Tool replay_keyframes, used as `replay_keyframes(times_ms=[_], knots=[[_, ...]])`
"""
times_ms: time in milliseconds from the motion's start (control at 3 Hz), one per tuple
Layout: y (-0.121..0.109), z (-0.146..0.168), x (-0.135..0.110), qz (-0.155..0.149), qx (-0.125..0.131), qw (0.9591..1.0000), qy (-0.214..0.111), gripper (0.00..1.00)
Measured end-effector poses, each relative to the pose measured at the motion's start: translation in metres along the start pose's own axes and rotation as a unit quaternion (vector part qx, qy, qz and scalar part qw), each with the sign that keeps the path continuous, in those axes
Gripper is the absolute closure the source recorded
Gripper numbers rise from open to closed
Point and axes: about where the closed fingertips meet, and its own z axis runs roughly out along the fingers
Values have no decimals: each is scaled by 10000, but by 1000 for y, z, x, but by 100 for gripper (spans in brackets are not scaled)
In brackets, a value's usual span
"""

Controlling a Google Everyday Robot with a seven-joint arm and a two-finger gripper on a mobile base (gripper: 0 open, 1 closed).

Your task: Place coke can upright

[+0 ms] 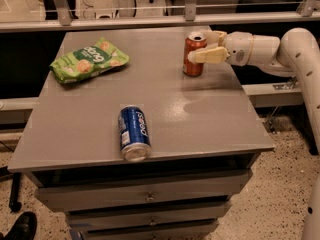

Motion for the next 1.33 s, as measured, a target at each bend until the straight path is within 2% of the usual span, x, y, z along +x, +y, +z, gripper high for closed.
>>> replay_keyframes(times_ms=[333,667,1000,1333], knots=[[5,-3,-12,-213,-47,9997,-53,0],[13,-17,-33,-663,51,9977,86,0],[24,-46,-62,-1312,204,9908,263,0],[38,-90,-94,-1919,649,9775,586,0]])
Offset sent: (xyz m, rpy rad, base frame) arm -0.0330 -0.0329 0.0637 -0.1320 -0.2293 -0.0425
